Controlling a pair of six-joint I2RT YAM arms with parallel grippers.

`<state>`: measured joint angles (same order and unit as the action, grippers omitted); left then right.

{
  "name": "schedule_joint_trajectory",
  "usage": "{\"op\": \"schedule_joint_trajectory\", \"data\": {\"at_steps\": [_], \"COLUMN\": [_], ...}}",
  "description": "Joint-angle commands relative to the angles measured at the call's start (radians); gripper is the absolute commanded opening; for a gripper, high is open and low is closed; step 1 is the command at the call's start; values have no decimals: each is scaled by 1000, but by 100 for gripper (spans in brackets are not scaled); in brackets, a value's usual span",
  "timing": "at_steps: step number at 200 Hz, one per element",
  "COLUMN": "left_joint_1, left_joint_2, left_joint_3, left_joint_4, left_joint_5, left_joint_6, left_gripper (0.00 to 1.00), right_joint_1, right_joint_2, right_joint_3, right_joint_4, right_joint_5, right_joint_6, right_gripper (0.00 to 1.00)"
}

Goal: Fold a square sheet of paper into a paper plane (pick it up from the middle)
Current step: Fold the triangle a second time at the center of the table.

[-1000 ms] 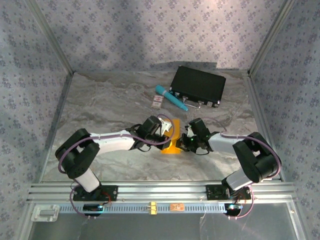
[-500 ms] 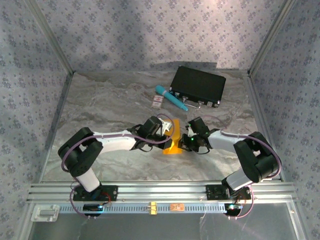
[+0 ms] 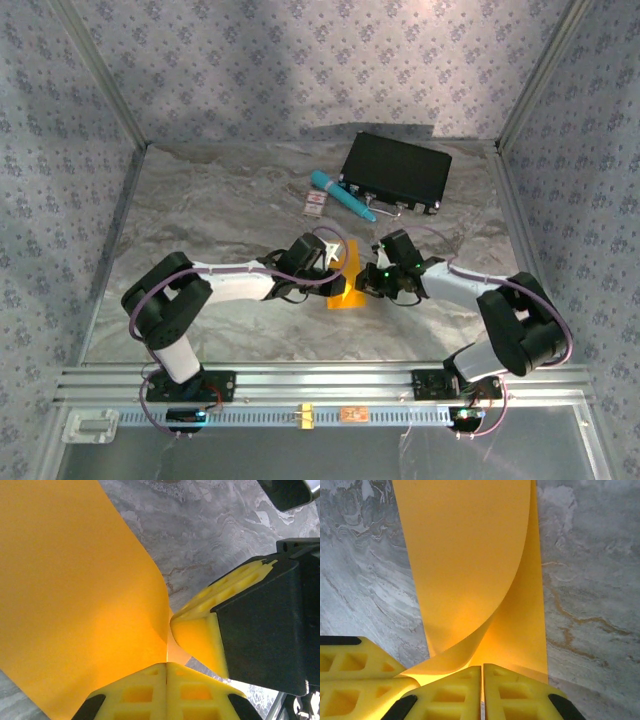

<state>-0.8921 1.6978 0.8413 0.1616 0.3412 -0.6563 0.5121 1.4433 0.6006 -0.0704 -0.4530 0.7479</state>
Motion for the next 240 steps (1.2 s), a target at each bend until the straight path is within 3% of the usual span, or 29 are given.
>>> {"op": "schedule_joint_trajectory", "data": {"at_steps": [1, 87, 125, 240], "left_joint_1": [4, 3, 4, 9], "left_joint_2": [8, 5, 5, 41], "left_joint_3": [-6, -9, -2, 77], "left_joint_4": [20, 20, 12, -115], "left_joint_5": [5, -1, -4, -85], "left_joint_6": [-8, -12, -5, 112], "left_gripper": [0, 0, 0, 0], "right_joint_1": [10, 24, 17, -13], "right_joint_2": [11, 74, 97, 62], "right_joint_3": [-19, -40, -49, -36], "right_joint_4": [32, 130, -9, -83], "right_joint_5": [-9, -10, 70, 70], "right_joint_6": [47, 107, 58, -6], "right_gripper": [10, 6, 5, 5]}}
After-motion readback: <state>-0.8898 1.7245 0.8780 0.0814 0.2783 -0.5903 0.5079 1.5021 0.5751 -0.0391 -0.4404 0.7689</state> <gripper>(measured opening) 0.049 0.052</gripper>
